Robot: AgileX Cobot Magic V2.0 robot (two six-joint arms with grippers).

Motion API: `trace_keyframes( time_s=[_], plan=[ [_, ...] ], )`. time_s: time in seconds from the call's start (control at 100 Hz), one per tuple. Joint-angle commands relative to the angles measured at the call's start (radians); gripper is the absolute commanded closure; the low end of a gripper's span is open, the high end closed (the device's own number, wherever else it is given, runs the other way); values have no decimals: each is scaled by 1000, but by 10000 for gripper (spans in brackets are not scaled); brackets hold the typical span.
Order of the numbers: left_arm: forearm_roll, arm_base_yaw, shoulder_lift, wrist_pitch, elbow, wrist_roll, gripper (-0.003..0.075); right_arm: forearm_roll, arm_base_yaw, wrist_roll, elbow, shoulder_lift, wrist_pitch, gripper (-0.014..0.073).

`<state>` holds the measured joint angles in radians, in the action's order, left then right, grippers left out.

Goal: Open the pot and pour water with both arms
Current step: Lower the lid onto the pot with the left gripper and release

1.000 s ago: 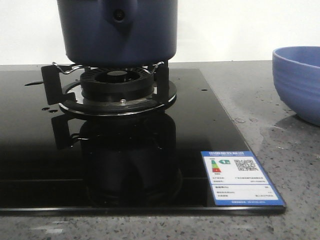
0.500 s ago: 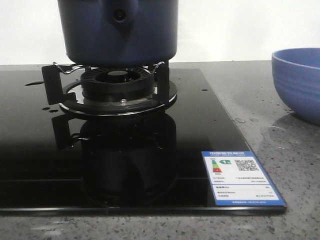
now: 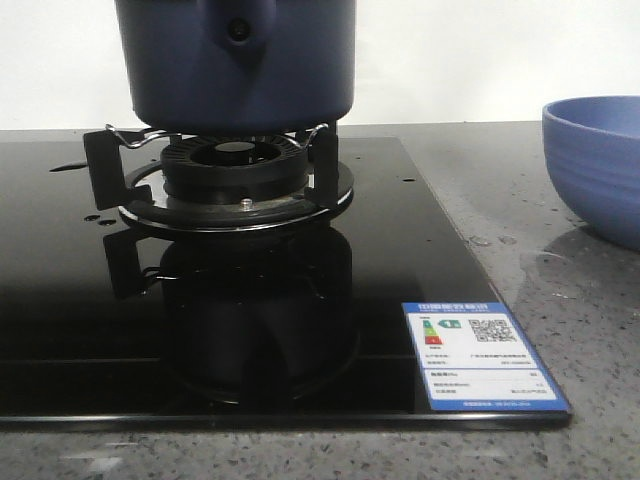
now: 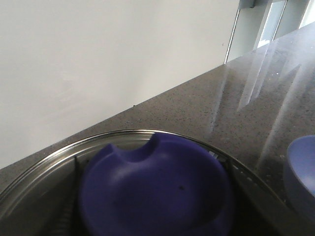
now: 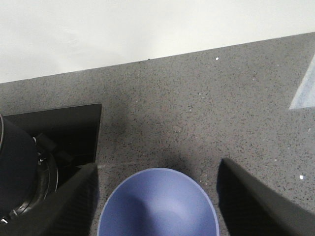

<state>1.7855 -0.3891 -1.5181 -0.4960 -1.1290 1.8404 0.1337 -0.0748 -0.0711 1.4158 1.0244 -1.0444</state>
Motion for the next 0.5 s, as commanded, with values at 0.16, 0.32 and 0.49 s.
trace_keyframes(
  time_s=[0.16,0.32,0.49],
  plan=[
    [57,8,30,-14,-28,2,246,8,-4,10,31,-18,27,132],
    [57,32,101,-16,-28,-20,246,8,-2,49,23,-52,53,134],
    [30,71,242,-16,-2,-91,279,1,2,50,-78,-144,101,134]
  ],
)
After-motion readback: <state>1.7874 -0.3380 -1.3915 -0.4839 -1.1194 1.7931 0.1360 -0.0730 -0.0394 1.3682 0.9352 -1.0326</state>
